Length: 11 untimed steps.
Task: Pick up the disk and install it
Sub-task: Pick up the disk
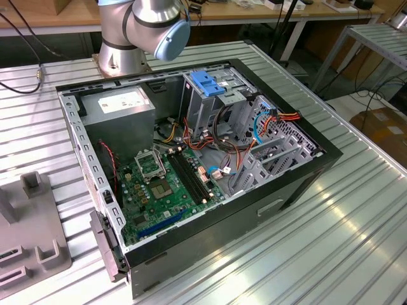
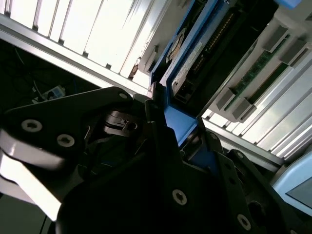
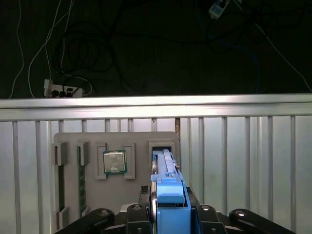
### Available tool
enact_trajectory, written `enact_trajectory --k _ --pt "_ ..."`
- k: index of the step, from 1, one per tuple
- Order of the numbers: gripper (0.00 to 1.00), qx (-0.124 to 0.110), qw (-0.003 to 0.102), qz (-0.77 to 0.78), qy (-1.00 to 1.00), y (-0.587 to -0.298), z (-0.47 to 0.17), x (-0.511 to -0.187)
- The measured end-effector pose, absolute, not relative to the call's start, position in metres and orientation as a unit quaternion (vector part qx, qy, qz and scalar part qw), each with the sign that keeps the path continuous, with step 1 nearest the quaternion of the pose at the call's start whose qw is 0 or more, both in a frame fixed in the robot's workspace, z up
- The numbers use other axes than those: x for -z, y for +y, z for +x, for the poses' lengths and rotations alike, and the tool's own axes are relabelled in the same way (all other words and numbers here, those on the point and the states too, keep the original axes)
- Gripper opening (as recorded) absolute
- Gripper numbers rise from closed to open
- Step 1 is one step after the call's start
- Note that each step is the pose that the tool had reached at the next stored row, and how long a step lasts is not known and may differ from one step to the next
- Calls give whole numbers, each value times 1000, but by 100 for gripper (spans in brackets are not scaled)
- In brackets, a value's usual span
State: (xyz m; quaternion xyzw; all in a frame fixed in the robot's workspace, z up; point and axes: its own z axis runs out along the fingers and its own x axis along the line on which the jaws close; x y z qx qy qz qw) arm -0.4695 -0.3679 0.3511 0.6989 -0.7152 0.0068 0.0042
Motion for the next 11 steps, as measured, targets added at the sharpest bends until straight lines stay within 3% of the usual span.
enact_trajectory --k 11 --pt "37 -7 4 699 -715 -368 -469 -361"
